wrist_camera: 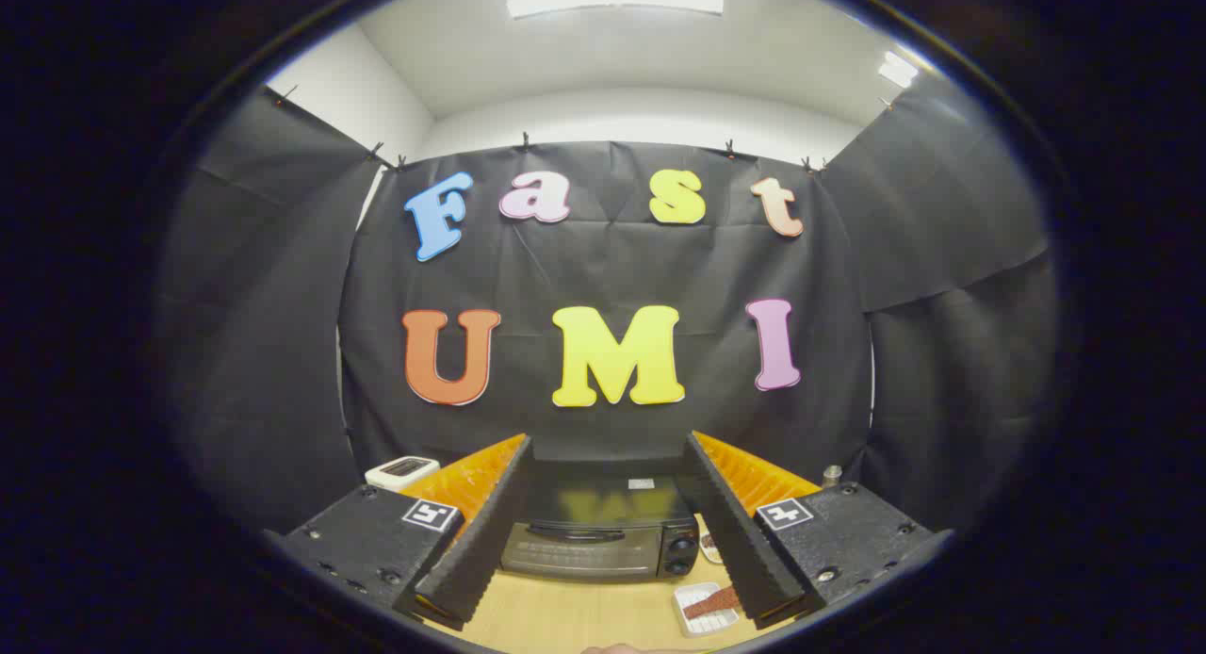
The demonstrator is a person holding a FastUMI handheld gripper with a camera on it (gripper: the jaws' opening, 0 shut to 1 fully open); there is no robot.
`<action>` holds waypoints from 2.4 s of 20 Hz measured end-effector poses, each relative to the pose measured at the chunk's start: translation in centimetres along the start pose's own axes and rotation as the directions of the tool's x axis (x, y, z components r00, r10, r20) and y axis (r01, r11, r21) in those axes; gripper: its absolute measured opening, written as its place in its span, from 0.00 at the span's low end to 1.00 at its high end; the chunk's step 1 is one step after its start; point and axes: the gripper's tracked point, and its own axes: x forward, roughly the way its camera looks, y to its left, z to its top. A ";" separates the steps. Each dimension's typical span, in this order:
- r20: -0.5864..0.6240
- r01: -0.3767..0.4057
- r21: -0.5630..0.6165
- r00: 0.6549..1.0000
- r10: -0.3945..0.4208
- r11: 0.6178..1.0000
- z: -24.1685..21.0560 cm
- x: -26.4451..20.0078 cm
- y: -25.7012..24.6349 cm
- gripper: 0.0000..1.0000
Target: Open the toaster oven, put the food inside, and close the toaster oven door.
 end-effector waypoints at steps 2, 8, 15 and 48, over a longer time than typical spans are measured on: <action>-0.040 0.000 0.026 0.999 0.001 1.000 -0.9 0.0 0.1 1.00; -0.090 -0.009 0.042 0.996 0.013 0.999 -1.7 0.5 0.4 1.00; -0.058 -0.020 0.038 0.998 0.022 0.999 -1.2 0.9 0.6 1.00; -0.493 0.039 -0.040 0.868 -0.054 0.998 -24.1 19.1 2.0 1.00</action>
